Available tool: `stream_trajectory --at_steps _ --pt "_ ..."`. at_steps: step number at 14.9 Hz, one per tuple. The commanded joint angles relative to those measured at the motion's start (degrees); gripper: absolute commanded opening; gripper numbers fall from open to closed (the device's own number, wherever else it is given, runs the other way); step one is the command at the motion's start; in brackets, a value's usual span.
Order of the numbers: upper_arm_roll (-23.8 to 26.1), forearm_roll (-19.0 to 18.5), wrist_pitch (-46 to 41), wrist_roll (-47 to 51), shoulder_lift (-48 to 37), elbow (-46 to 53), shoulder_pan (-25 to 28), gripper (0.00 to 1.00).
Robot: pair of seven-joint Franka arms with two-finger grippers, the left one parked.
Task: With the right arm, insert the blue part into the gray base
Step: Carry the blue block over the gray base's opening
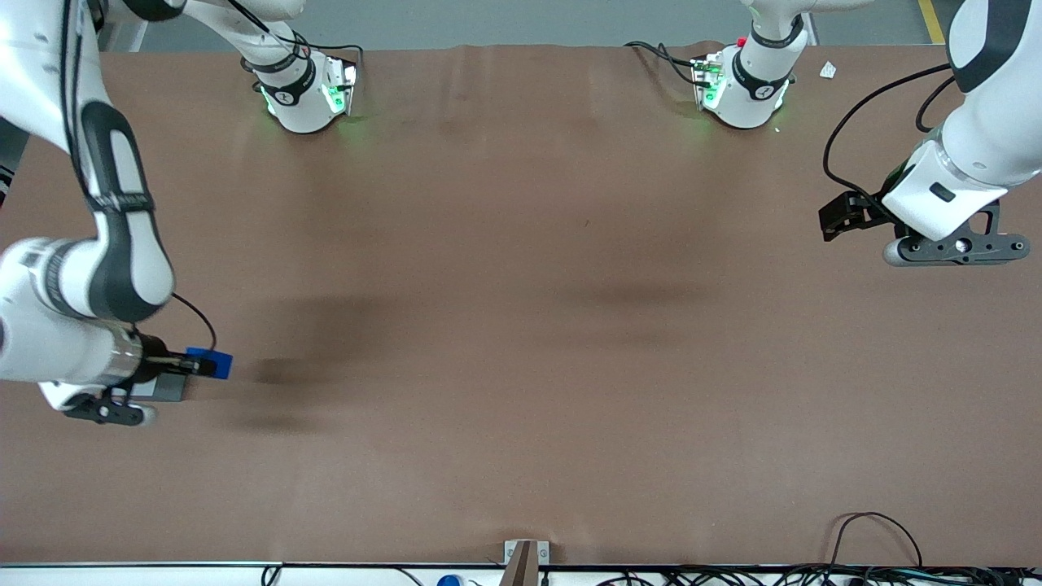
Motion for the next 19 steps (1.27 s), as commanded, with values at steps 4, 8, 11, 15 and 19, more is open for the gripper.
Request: stream_trajectory --at_steps 4,8,11,15,19 --pt "0.3 -2.7 -4.0 -11.3 -4.8 -0.6 -7.6 0.02" --pt "0.4 -4.2 -2.2 -15.2 -3.9 -0.5 -10.5 0.01" --pt "0.4 -4.2 1.8 -16.3 -1.5 -0.5 -10.7 0.01" --pt "0.4 -4.0 10.1 -17.4 3.5 -0.5 -11.6 0.01" --pt "0.4 -3.6 13.0 -17.7 6.5 0.6 -12.0 0.00"
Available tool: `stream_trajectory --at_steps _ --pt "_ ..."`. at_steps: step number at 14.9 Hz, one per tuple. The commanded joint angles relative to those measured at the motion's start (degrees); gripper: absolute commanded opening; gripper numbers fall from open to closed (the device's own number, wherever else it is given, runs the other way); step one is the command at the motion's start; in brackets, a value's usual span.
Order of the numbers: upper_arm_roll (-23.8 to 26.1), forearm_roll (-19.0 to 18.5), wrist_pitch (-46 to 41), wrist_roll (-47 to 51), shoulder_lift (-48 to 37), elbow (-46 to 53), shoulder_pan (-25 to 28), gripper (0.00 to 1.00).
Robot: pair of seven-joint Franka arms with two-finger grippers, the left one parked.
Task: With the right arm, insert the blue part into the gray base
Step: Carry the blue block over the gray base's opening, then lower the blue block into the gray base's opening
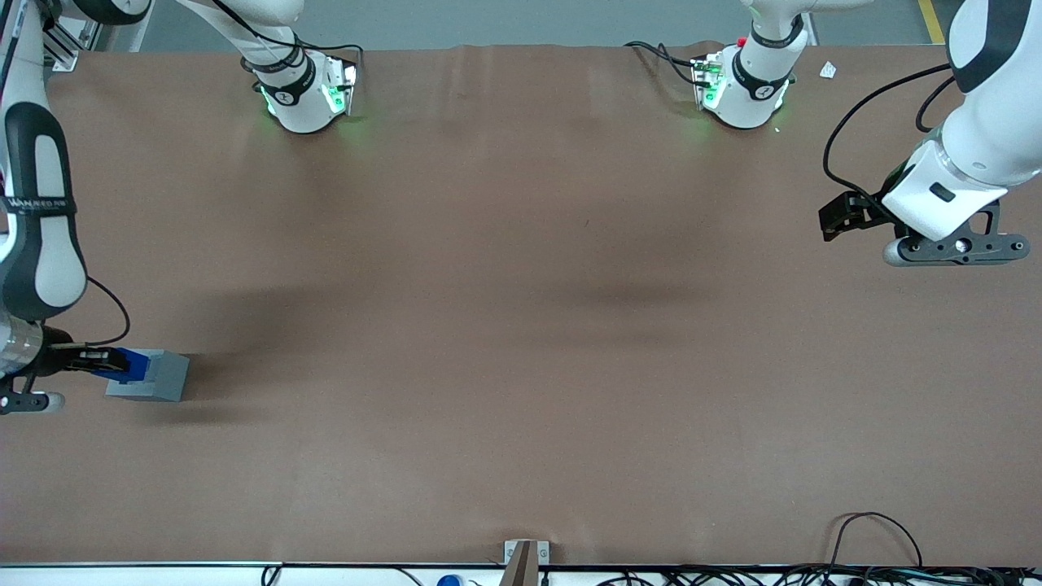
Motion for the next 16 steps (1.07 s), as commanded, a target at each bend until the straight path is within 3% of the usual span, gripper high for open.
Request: stream_trajectory --at_steps 1,10,16 --pt "1.0 0.0 0.1 -0.4 1.1 1.7 -1.1 0.00" --pt "1.0 4.3 -0.5 3.8 2.4 3.1 -3.0 0.00" --pt "0.9 3.8 -0.4 3.9 2.4 3.0 -3.0 0.00"
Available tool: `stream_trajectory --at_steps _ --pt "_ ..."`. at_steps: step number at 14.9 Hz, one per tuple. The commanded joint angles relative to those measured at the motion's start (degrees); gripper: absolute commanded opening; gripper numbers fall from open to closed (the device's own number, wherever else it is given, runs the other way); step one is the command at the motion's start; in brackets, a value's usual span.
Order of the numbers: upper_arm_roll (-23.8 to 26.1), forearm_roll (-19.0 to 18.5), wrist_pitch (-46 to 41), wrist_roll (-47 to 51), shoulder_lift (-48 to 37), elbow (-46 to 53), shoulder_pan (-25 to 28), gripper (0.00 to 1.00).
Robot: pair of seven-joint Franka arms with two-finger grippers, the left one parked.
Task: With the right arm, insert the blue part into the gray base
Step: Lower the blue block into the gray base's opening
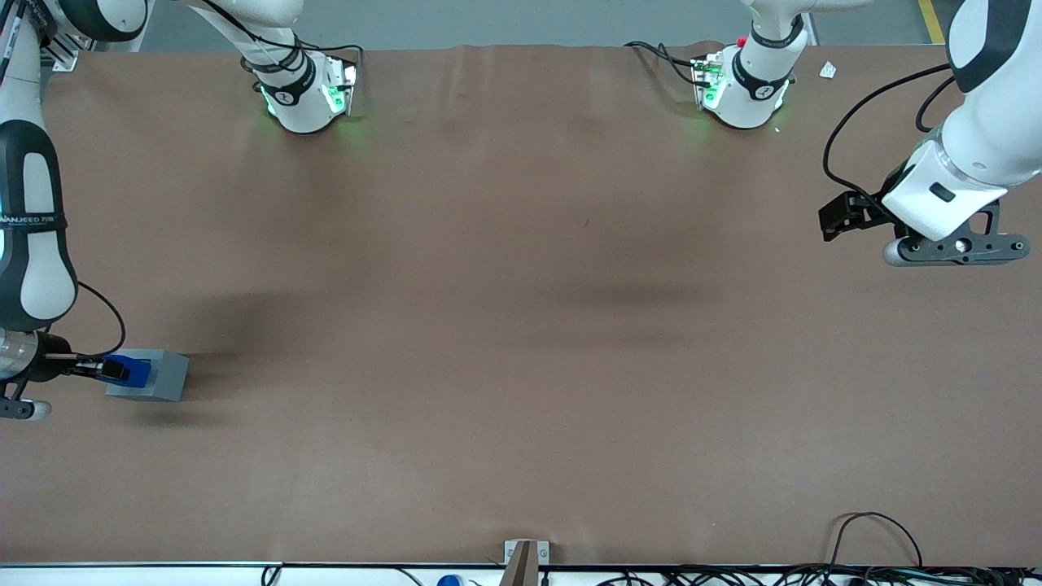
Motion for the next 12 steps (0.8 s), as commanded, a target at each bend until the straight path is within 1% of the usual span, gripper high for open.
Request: stream_trajectory --at_steps 1,4,12 --pt "0.8 0.0 -0.6 0.3 0.5 1.0 -0.7 0.00" --pt "0.8 -1.8 -0.7 -0.3 0.4 1.0 -0.8 0.00" --pt "0.8 -1.7 -0.9 -1.1 0.4 0.7 -0.8 0.00"
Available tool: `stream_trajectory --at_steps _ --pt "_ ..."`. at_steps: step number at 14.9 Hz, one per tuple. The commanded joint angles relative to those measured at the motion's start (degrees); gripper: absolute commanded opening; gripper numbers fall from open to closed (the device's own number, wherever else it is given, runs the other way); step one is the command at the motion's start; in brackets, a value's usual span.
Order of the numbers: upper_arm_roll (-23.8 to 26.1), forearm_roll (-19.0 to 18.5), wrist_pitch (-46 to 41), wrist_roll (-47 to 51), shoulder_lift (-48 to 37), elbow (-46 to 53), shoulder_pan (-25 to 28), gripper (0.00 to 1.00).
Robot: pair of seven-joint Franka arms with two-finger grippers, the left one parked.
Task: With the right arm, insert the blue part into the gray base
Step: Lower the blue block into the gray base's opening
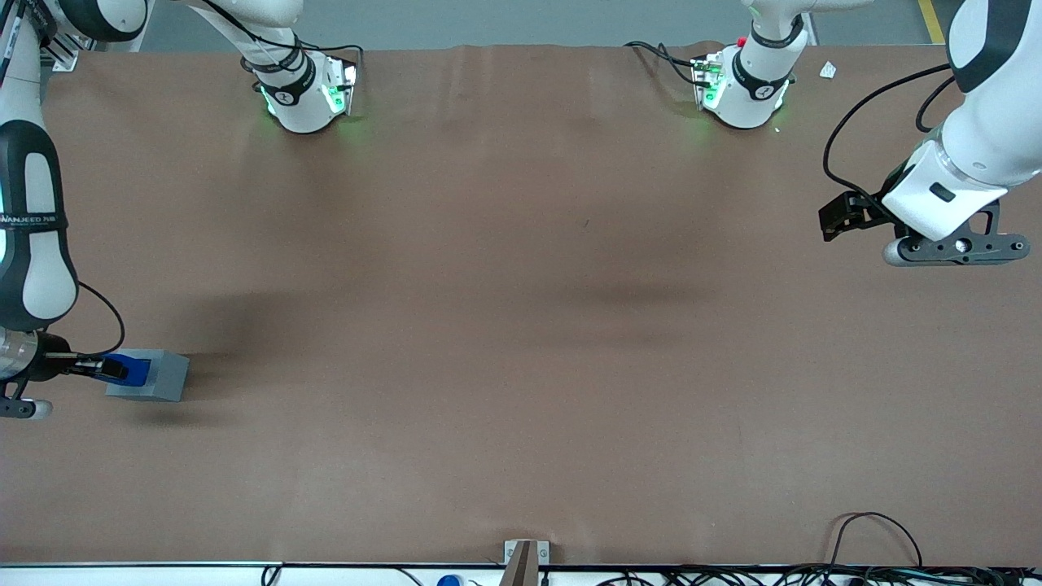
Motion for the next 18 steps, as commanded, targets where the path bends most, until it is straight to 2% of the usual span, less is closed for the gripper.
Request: stream_trajectory --at_steps 1,16,17,18 --pt "0.8 -0.7 -0.6 -0.8 0.5 0.5 -0.8 0.00" --pt "0.9 -0.8 -0.8 -2.2 1.9 0.7 -0.7 0.00" --pt "0.8 -0.7 -0.7 -1.6 1.8 0.8 -0.6 0.05" --pt "0.8 -0.9 -0.8 -1.5 1.8 1.1 -0.1 0.20"
